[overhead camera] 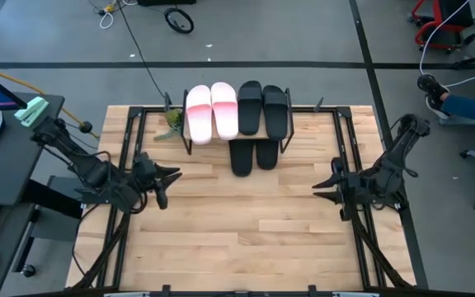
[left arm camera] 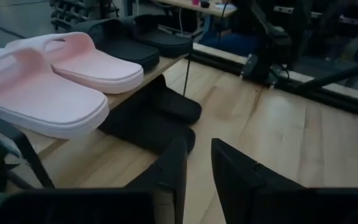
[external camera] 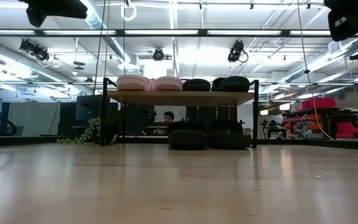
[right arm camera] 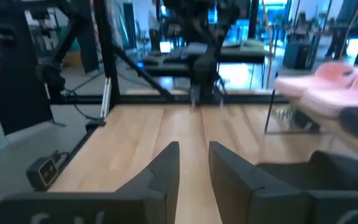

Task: Pick and place slides into the shelf
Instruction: Return to Home Position

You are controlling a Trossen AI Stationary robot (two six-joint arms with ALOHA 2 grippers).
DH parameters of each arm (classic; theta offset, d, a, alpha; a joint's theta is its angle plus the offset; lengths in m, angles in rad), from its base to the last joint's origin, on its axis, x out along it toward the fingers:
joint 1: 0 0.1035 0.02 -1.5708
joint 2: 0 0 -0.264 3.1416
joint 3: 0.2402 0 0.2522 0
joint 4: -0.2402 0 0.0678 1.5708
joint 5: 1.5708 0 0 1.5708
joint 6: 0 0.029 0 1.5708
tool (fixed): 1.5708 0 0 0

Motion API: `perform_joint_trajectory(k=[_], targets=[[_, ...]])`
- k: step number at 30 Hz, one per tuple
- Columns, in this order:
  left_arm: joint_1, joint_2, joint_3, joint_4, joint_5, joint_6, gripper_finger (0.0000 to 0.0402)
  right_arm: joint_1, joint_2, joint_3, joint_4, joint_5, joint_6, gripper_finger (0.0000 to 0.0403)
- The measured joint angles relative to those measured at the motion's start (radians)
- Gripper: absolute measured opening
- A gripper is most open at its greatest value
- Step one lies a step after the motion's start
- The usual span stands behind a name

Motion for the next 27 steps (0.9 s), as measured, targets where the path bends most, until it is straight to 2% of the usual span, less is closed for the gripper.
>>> perform_joint_trajectory(k=[5, 8, 11, 13, 17, 22, 27], targets=[[0.028, -0.022, -0.092, 0.192, 0.002, 0.069, 0.0068, -0.001, -0.101, -0.002, -0.086, -0.031, 0.039, 0.0092], [0.044, -0.021, -0.151, 0.331, 0.054, 0.132, 0.0062, -0.001, -0.13, -0.042, -0.096, -0.048, 0.104, 0.0092], [0.055, -0.021, -0.213, 0.48, 0.097, 0.168, 0.0056, -0.001, -0.127, -0.103, -0.066, -0.047, 0.218, 0.0092], [0.055, -0.02, -0.252, 0.568, 0.101, 0.213, 0.0052, -0.001, -0.122, -0.158, 0.017, -0.046, 0.26, 0.0092], [0.08, -0.021, -0.287, 0.676, 0.102, 0.346, 0.0043, -0.001, -0.126, -0.232, 0.148, -0.028, 0.182, 0.0092], [0.189, -0.022, -0.287, 0.808, 0.103, 0.511, 0.003, -0.001, -0.156, -0.195, 0.103, 0.068, 0.085, 0.0092], [0.337, -0.061, -0.286, 0.822, 0.255, 0.588, 0.001, -0.001, -0.213, -0.142, 0.014, 0.068, 0.046, 0.0092]])
